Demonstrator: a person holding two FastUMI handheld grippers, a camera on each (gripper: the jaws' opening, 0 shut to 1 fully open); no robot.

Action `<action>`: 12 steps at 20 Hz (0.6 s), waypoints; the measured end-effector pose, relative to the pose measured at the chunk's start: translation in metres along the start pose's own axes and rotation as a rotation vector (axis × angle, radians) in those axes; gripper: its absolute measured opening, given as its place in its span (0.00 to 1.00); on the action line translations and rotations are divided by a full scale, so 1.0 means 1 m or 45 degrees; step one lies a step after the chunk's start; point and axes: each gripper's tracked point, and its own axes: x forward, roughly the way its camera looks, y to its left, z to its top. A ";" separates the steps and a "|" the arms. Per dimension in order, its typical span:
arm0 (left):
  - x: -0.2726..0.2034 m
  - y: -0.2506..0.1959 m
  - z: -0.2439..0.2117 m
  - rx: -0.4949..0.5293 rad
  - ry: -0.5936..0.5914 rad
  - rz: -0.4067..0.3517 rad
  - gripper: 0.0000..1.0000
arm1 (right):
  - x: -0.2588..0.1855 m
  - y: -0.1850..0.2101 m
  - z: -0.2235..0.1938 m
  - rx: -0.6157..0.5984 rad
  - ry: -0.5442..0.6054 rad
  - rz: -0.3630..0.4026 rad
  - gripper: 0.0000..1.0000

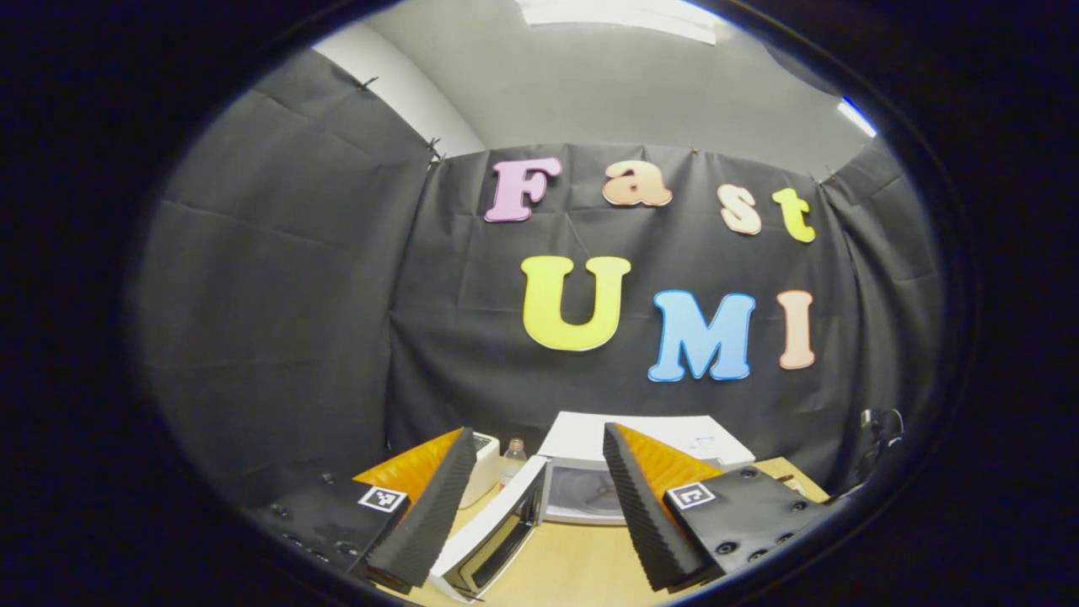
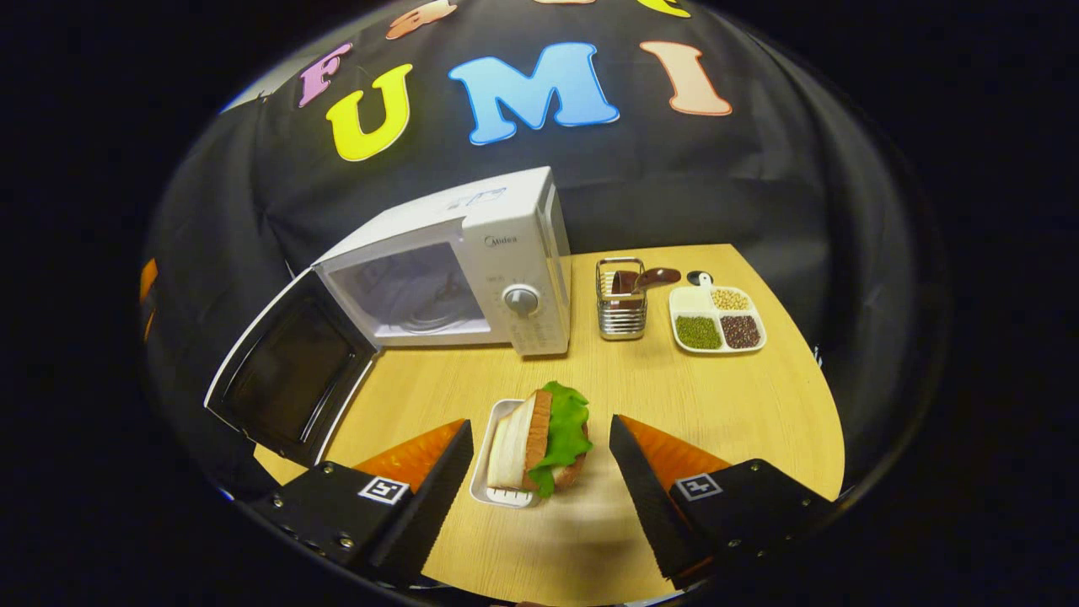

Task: Open the microwave oven with the left hand, put the food in, and close the microwave oven.

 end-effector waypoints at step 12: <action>0.015 -0.102 0.100 0.006 -0.164 -0.017 0.94 | 0.053 -0.001 -0.054 0.239 0.329 0.161 0.95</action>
